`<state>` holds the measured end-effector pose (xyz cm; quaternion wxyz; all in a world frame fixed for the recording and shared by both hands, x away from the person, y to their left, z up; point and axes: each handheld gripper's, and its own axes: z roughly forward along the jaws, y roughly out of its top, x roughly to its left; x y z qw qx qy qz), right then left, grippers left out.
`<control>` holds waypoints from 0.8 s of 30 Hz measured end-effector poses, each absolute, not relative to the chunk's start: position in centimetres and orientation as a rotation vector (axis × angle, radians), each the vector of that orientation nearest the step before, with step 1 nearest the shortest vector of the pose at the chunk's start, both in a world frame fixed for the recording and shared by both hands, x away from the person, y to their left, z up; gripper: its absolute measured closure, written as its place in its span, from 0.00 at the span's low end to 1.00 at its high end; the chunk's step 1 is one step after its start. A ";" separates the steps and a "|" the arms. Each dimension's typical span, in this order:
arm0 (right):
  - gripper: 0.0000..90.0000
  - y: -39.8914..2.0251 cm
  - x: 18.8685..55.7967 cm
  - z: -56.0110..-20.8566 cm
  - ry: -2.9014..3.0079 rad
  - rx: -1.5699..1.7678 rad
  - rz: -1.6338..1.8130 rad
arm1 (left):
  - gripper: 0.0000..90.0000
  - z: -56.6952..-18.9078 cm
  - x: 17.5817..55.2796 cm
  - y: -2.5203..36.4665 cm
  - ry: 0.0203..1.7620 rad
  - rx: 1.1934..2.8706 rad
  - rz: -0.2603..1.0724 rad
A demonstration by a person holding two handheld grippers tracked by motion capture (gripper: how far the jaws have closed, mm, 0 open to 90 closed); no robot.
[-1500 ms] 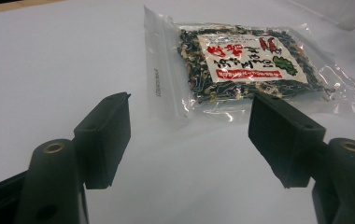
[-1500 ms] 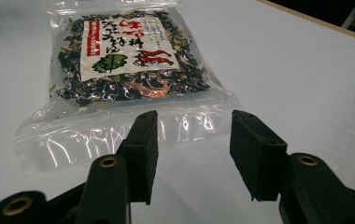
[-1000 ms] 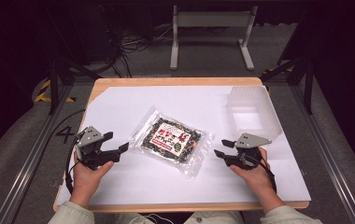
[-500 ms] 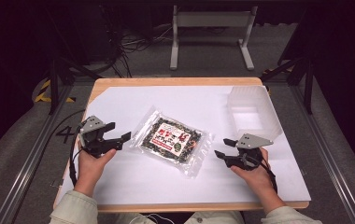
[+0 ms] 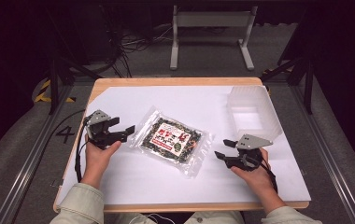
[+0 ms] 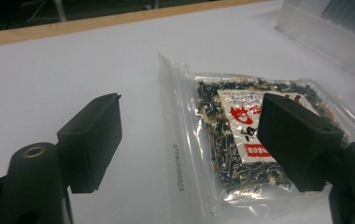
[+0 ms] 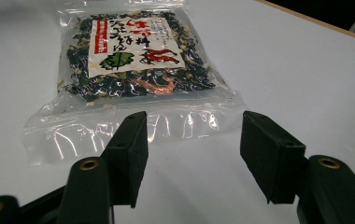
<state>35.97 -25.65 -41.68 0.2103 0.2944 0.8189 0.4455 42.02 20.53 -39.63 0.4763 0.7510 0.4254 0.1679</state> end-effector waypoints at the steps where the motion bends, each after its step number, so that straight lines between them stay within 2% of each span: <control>1: 0.46 -25.7 36.0 -41.7 2.279 0.818 1.238 | 0.27 -39.8 42.1 20.5 1.040 1.844 0.411; 8: 0.47 -25.6 35.8 -41.7 2.294 0.806 1.232 | 0.27 -42.0 43.1 20.5 1.109 1.847 0.314; 24: 0.46 -25.5 35.7 -41.9 2.309 0.790 1.216 | 0.33 -43.8 43.5 19.8 1.141 1.933 0.262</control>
